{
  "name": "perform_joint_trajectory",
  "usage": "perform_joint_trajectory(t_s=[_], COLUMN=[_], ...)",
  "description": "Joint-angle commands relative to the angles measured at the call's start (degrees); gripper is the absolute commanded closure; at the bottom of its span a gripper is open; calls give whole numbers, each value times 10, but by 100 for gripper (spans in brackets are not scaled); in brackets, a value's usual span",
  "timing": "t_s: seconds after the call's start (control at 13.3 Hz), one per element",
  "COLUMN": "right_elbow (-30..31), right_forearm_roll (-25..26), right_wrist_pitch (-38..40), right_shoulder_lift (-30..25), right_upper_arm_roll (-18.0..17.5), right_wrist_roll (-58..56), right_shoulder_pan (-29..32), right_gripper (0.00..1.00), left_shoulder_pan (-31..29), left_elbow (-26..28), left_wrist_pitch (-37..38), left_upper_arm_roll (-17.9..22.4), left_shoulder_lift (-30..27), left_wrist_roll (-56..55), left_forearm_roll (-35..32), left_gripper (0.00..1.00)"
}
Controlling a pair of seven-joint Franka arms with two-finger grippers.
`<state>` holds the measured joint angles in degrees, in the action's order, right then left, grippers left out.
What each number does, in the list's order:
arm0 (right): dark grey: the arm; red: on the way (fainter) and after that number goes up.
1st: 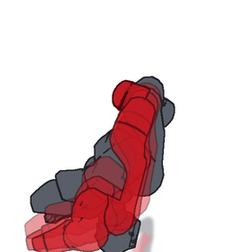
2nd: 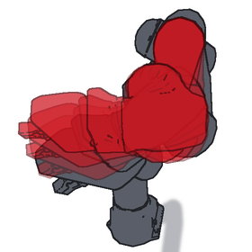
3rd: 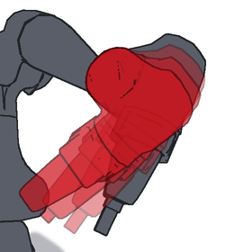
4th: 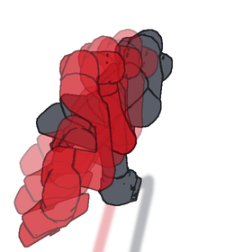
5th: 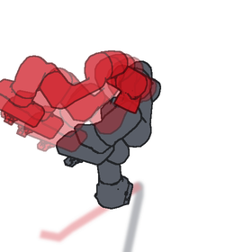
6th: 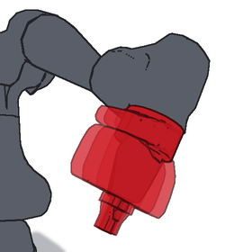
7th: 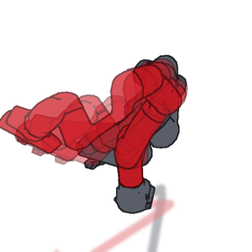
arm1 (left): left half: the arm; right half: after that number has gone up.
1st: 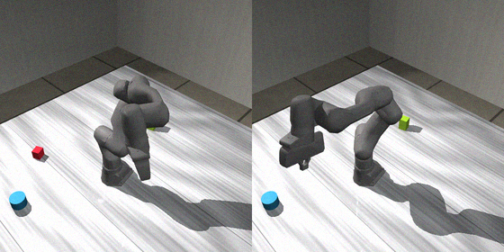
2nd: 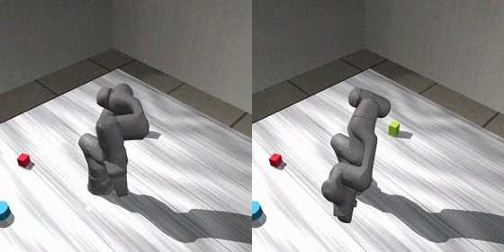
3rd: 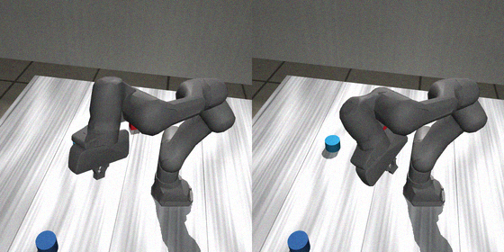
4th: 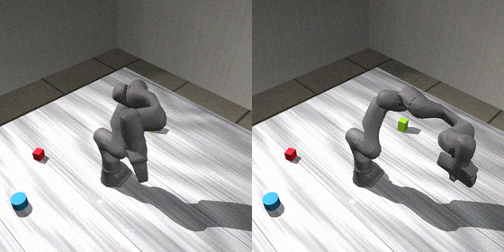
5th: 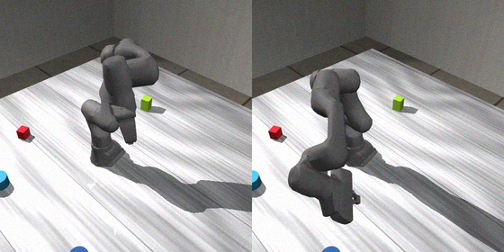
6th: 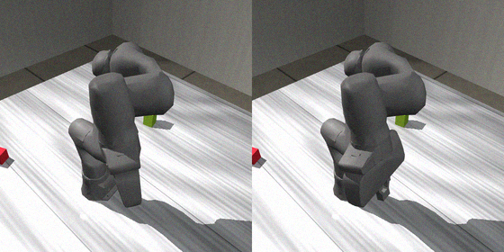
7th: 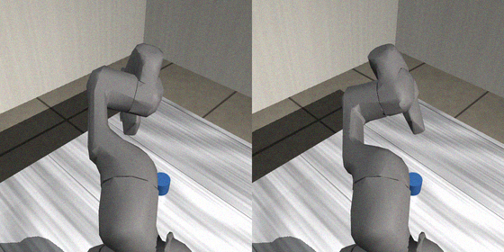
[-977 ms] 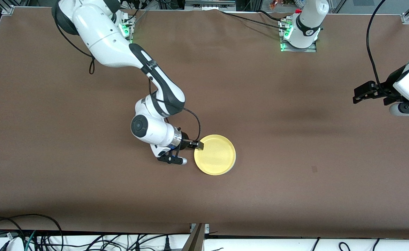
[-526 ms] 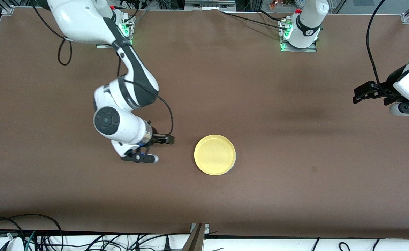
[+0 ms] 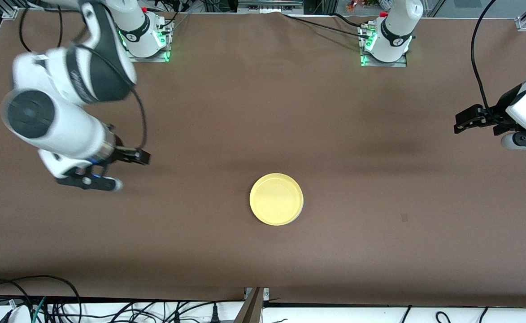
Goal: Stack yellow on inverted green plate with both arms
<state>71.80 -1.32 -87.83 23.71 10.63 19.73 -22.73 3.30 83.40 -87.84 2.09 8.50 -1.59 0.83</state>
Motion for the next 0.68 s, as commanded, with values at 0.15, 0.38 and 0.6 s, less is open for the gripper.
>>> perform_joint_trajectory(t_s=[0.15,0.38,0.6], right_elbow=[249,256,254], right_forearm_roll=[19,16,11], right_wrist_pitch=[-146,-118,-68], right_shoulder_lift=[-176,-209,-235], right_upper_arm_roll=[-56,-105,-127], right_wrist_roll=[-113,-168,-162], right_shoulder_pan=[107,212,236], right_gripper=[0,0,0], left_shoulder_pan=[-1,-1,0], left_elbow=[-12,-13,-13], left_wrist_pitch=[6,6,7], left_upper_arm_roll=[-1,-1,-2], left_shoulder_lift=[4,4,4], left_wrist_roll=[-39,-47,-94], left_forearm_roll=[14,17,16], left_gripper=[0,0,0])
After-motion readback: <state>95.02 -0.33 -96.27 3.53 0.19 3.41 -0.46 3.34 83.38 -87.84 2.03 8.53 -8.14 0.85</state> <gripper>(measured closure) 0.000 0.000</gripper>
